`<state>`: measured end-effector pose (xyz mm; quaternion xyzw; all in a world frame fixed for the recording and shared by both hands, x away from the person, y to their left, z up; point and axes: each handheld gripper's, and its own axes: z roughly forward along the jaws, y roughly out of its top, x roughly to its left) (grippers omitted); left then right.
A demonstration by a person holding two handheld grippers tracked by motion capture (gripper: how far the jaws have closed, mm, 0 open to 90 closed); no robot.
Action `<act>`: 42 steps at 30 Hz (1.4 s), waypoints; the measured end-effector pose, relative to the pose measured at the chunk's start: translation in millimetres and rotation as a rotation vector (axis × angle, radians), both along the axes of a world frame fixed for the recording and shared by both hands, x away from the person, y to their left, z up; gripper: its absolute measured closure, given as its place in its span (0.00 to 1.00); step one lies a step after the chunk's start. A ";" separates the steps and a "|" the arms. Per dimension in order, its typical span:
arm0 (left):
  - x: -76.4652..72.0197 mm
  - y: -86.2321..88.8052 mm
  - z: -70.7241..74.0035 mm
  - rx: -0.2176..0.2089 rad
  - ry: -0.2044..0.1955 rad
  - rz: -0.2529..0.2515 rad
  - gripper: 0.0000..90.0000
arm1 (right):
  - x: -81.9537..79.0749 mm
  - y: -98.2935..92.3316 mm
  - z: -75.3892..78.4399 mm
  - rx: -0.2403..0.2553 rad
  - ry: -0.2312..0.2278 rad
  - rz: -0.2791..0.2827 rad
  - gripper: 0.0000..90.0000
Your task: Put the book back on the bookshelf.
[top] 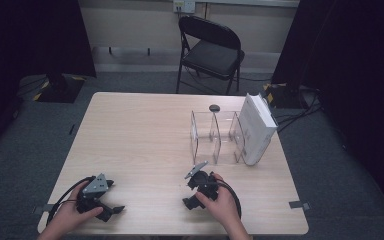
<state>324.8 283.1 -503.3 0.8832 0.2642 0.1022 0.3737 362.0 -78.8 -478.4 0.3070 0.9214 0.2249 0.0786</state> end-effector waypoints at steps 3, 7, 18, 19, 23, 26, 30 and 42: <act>0.0 0.0 0.0 0.000 0.000 0.000 0.00 | -2.3 -3.2 -2.1 0.033 -0.021 -0.004 0.11; 0.0 0.0 0.0 0.000 0.000 0.000 0.00 | -7.4 -7.8 -6.6 0.091 -0.063 -0.027 0.10; 0.0 0.0 0.0 0.000 0.000 0.000 0.00 | -16.6 -18.7 -15.8 0.193 -0.146 -0.033 0.10; 0.0 0.0 0.0 0.000 0.000 0.000 0.00 | -16.9 -19.0 -15.9 0.195 -0.145 -0.034 0.10; 0.0 0.0 -0.1 -0.001 -0.001 0.000 0.00 | -17.8 -20.7 -17.3 0.208 -0.158 -0.030 0.10; 0.0 -0.1 -0.1 -0.001 0.000 0.001 0.00 | -19.5 -21.5 -19.0 0.225 -0.168 -0.039 0.10; 0.1 0.0 0.0 0.001 -0.001 -0.001 0.00 | -21.1 -23.7 -21.0 0.244 -0.183 -0.037 0.10; -0.1 -0.1 -0.1 -0.001 -0.001 0.001 0.00 | -22.1 -24.9 -23.1 0.267 -0.197 -0.039 0.10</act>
